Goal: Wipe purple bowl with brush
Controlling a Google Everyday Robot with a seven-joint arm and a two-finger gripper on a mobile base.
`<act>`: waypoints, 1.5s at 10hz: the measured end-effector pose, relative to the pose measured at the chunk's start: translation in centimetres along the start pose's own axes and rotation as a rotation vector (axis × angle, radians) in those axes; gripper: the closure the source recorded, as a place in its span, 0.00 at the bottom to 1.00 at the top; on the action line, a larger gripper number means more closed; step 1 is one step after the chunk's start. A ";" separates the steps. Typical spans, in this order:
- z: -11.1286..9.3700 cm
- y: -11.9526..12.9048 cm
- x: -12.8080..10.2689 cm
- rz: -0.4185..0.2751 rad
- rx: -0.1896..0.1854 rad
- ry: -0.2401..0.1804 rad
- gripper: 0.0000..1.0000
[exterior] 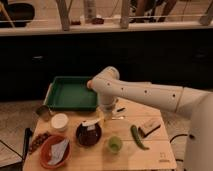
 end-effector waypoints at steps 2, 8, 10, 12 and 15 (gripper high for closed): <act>0.2 -0.7 -2.1 -0.060 -0.010 0.016 0.99; 1.5 3.4 -4.6 -0.220 -0.043 0.036 0.99; 1.6 4.6 -2.3 -0.205 -0.050 0.041 0.99; 1.2 4.7 0.8 -0.155 -0.041 0.044 0.99; 0.3 2.3 2.8 -0.107 -0.021 0.055 0.99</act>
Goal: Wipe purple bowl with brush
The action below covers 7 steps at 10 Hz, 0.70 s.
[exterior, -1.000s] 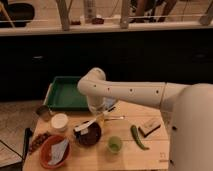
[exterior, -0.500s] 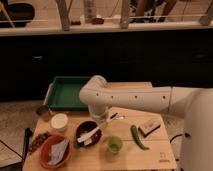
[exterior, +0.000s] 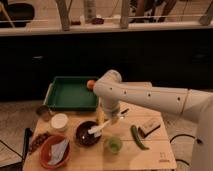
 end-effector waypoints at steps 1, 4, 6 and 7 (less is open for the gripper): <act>-0.4 -1.4 -0.1 0.004 0.010 0.004 0.99; -0.8 -3.5 -2.3 -0.035 0.020 0.013 0.99; -0.8 -4.3 -5.7 -0.132 0.018 0.014 0.99; -0.7 -3.9 -6.7 -0.170 0.014 0.015 0.99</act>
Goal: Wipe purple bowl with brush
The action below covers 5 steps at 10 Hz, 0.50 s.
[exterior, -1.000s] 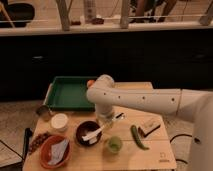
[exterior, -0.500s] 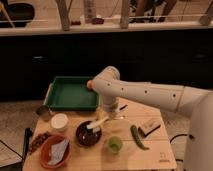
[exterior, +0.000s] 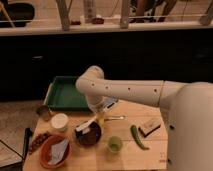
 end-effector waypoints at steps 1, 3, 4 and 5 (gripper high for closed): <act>0.0 0.7 -1.2 -0.049 -0.005 0.001 0.99; 0.3 2.5 -1.8 -0.088 -0.015 -0.003 0.99; 0.5 3.2 -1.4 -0.086 -0.021 -0.005 0.99; 0.8 4.2 -0.1 -0.064 -0.023 -0.011 0.99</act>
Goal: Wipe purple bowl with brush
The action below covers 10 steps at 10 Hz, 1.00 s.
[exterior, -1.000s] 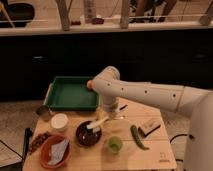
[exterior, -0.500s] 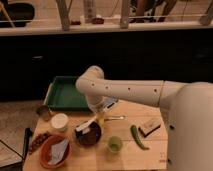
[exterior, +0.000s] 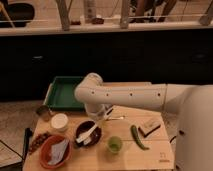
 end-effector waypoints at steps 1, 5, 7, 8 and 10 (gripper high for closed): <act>0.2 0.9 1.4 0.028 -0.002 -0.002 0.99; -0.1 1.5 7.1 0.149 0.011 0.007 0.99; -0.5 0.0 7.8 0.158 0.018 0.012 0.99; -0.7 -1.2 7.3 0.145 0.020 0.017 0.99; -1.0 -3.9 4.6 0.097 0.016 0.026 0.99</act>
